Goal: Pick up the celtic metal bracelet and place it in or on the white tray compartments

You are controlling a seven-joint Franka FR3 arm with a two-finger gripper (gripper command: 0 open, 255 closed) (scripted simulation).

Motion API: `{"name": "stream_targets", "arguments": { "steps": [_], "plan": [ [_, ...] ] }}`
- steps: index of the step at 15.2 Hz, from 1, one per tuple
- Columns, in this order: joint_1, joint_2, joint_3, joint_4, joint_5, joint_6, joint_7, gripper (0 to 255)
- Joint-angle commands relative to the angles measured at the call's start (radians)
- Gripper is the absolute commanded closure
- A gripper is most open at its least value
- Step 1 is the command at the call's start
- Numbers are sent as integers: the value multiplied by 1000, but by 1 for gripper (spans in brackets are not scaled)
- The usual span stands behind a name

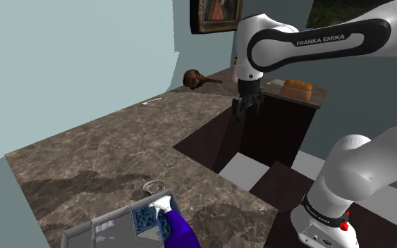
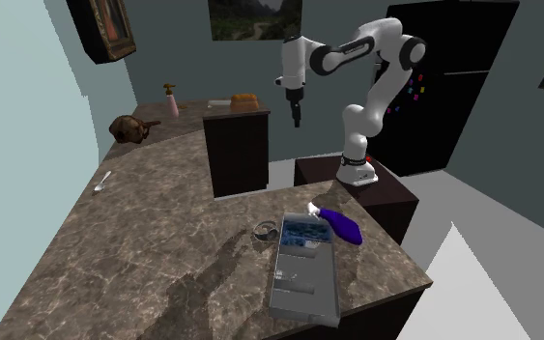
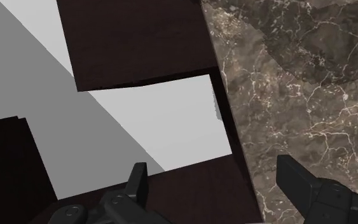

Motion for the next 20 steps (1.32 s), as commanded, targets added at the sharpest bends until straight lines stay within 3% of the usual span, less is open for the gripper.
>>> {"name": "stream_targets", "arguments": {
  "steps": [1, 11, 20],
  "plan": [
    [15, 42, 26, -9, 21, 56, 30, 0],
    [64, 326, 132, 18, 69, 333, 151, 0],
    [106, 638, 206, 153, 27, 528, 277, 0]
  ]
}}
